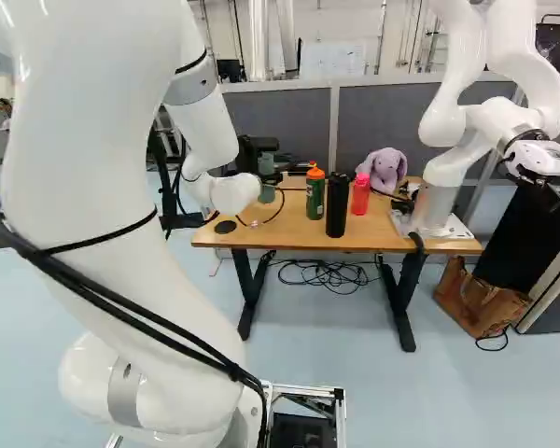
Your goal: Place the green cup on the table
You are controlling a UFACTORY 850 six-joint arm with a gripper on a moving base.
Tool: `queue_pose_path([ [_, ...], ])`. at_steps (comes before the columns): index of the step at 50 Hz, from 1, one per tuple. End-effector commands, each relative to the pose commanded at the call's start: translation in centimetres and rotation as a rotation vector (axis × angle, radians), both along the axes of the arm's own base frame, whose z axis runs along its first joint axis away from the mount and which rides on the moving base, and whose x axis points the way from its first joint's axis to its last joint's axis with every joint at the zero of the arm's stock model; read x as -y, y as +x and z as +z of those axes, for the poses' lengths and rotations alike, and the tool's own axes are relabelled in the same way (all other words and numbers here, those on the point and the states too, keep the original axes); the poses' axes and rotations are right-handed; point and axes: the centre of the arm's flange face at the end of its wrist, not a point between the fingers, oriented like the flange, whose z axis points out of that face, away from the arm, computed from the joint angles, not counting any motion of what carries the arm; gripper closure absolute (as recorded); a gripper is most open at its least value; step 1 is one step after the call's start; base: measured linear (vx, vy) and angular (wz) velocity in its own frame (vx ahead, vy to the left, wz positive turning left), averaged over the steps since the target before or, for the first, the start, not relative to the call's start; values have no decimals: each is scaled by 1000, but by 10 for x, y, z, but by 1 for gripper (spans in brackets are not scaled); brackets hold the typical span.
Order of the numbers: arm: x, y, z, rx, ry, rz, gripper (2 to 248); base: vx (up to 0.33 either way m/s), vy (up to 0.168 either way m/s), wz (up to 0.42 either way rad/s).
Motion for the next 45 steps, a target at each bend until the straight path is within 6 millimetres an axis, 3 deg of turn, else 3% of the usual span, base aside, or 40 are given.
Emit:
queue_pose_path([
  [45,0,96,-55,-44,0,0,126,0,0,0],
])
